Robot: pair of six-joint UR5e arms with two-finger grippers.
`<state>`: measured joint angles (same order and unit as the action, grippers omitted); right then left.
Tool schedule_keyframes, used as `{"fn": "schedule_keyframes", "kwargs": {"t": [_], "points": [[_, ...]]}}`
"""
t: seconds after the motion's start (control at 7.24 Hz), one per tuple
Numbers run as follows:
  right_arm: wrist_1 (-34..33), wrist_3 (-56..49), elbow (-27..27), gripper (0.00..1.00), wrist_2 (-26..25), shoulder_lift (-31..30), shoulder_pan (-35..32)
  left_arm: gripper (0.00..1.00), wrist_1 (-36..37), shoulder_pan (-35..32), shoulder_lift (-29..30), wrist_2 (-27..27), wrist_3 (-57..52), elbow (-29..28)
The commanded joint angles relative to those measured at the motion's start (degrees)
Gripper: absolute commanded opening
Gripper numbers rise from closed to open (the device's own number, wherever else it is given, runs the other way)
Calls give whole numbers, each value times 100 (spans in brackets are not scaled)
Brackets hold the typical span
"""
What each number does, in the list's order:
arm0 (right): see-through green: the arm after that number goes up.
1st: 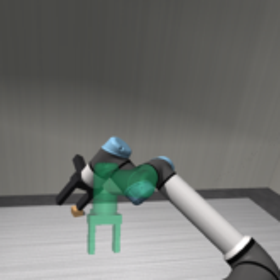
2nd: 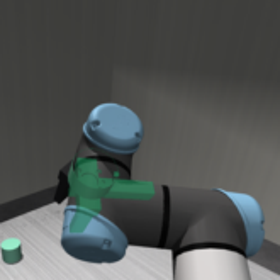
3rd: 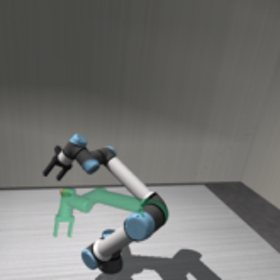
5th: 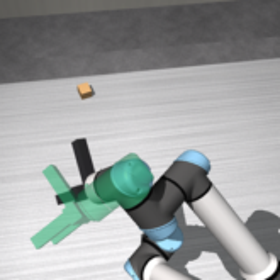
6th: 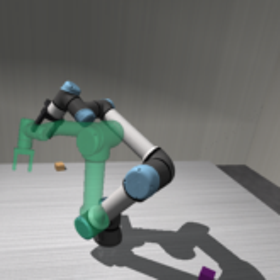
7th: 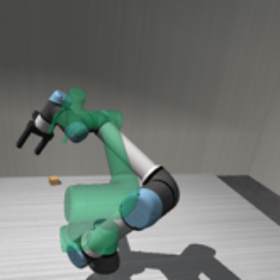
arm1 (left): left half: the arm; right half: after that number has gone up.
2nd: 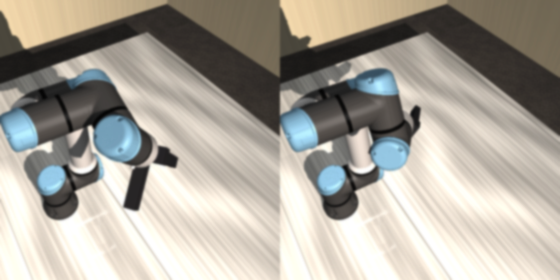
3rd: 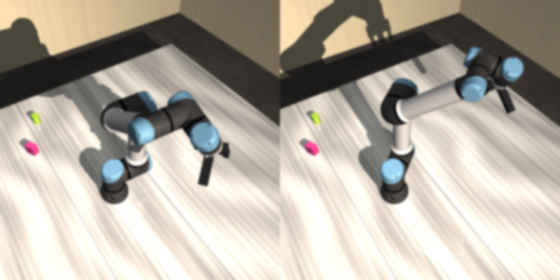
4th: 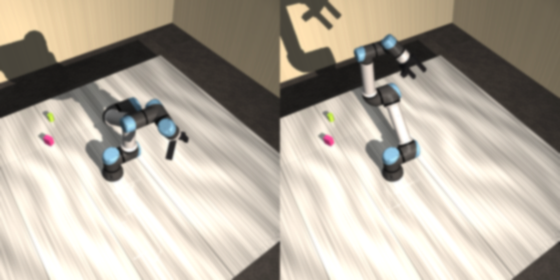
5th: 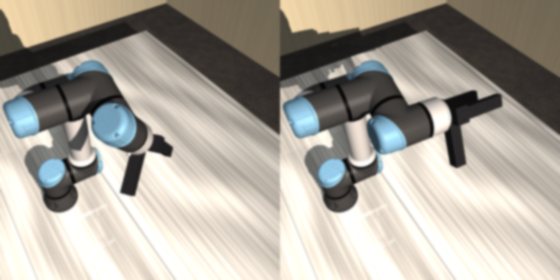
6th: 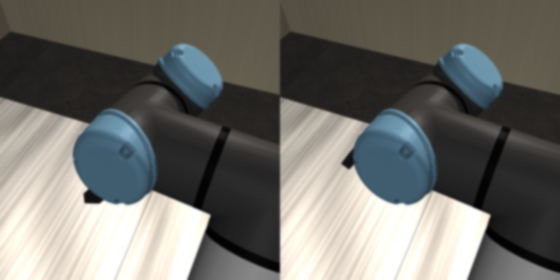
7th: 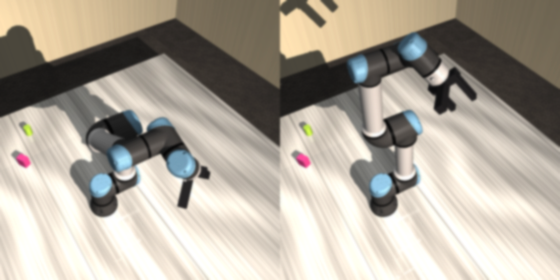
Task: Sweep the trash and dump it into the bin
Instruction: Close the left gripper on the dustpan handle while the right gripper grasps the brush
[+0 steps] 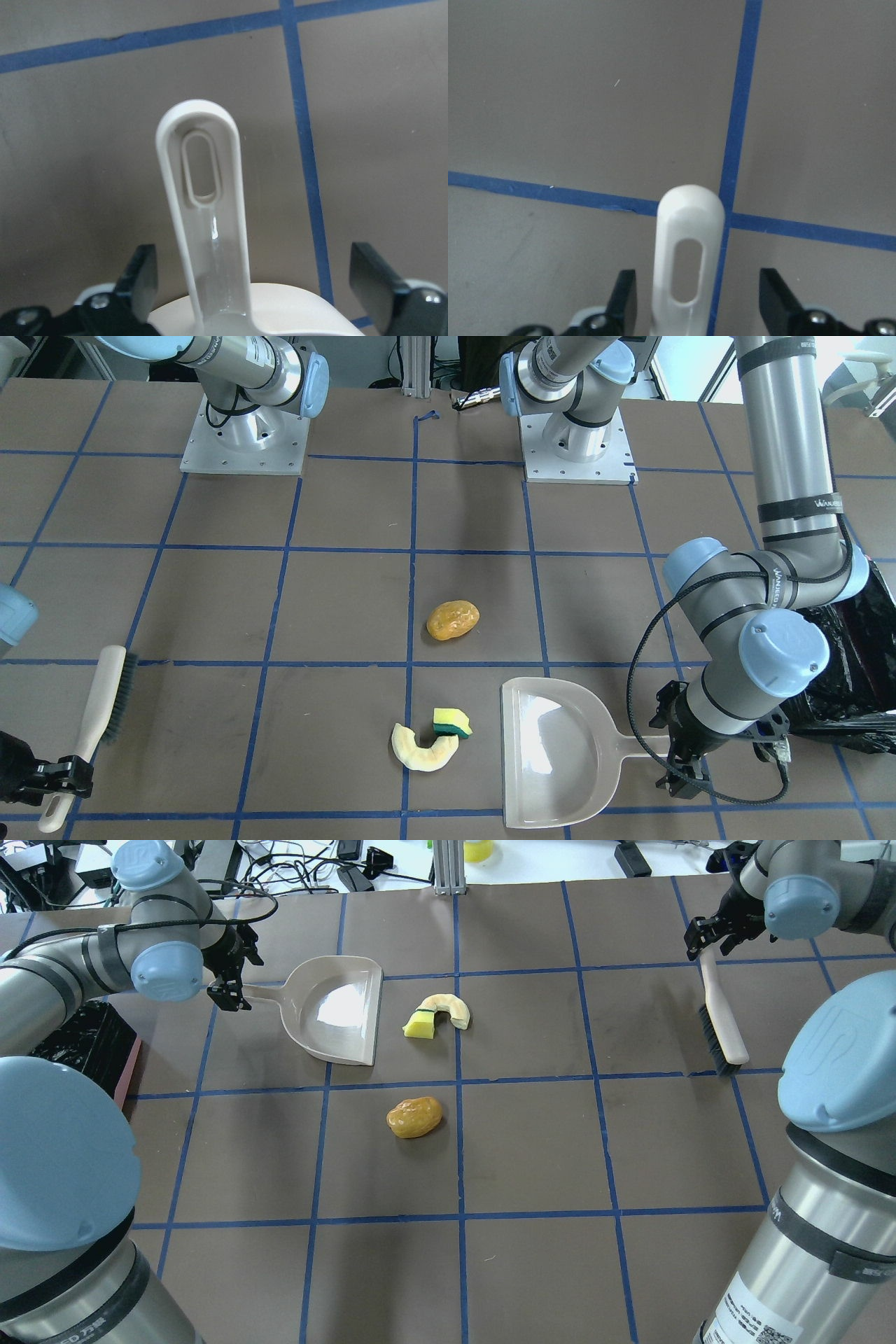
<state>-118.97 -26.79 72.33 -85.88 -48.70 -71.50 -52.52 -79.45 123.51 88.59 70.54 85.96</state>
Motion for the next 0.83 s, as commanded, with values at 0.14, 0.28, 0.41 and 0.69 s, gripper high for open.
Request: {"fn": "schedule_keyframes", "kwargs": {"t": [0.14,0.28,0.41,0.69], "points": [[-3,-10,-17,34,168,-8,5,16,-13,0,-2,62,144,17],[-38,-2,-26,33,229,-17,5,0,13,0,-55,36,214,17],[-47,-1,-26,30,360,-17,5,0,14,0,-99,18,102,17],[-47,242,-79,20,362,-113,-21,0,22,0,-160,97,-65,17]]}}
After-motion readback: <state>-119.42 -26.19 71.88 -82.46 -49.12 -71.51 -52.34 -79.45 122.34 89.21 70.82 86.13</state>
